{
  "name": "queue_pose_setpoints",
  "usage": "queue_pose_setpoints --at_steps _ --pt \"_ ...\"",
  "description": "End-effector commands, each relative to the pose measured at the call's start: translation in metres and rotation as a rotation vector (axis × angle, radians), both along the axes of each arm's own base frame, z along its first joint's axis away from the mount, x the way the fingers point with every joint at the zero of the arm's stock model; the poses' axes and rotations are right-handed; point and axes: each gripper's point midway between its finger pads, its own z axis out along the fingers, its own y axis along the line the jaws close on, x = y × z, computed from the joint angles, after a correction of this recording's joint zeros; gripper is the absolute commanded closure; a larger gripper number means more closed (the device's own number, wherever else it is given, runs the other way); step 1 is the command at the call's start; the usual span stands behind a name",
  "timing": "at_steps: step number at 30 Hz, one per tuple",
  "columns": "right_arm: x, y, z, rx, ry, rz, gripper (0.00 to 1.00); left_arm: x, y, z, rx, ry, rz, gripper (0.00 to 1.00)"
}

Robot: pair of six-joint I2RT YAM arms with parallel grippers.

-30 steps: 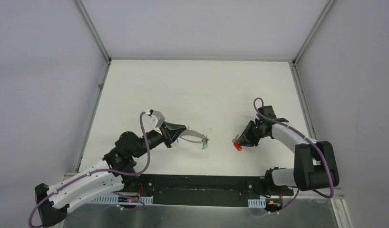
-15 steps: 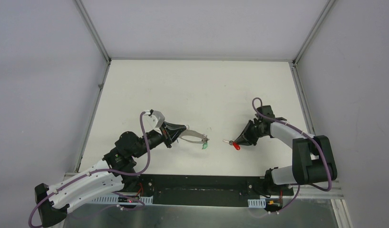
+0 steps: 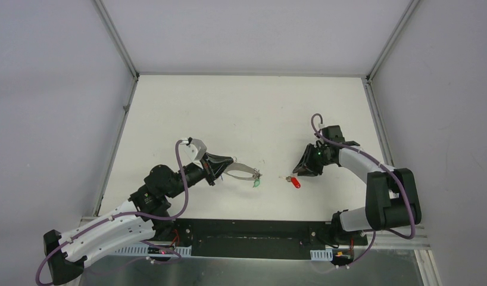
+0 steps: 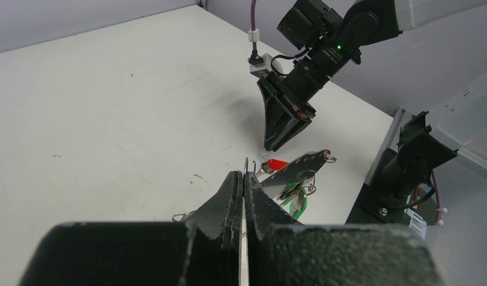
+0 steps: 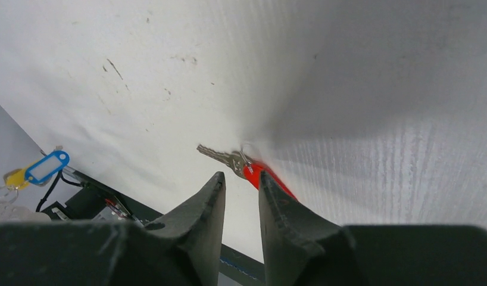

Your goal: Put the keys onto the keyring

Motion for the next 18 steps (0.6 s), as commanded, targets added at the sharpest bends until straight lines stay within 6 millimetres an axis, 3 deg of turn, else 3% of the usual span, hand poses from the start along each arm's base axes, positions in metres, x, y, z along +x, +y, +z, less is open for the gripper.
queue_pose_setpoints --at_steps 1,9,16,18 --pt "0.009 0.010 0.008 0.062 -0.042 0.085 0.70 0.000 0.005 0.038 -0.098 -0.042 0.016 1.00" --pt "0.003 0.019 -0.002 0.124 0.026 0.105 0.79 -0.001 0.006 0.038 -0.100 -0.042 0.015 1.00" --pt "0.004 0.017 -0.001 0.112 0.004 0.101 0.98 0.000 0.006 0.037 -0.100 -0.037 0.017 1.00" --pt "0.004 0.015 -0.001 0.102 -0.006 0.103 1.00 0.000 0.006 0.037 -0.100 -0.037 0.017 1.00"
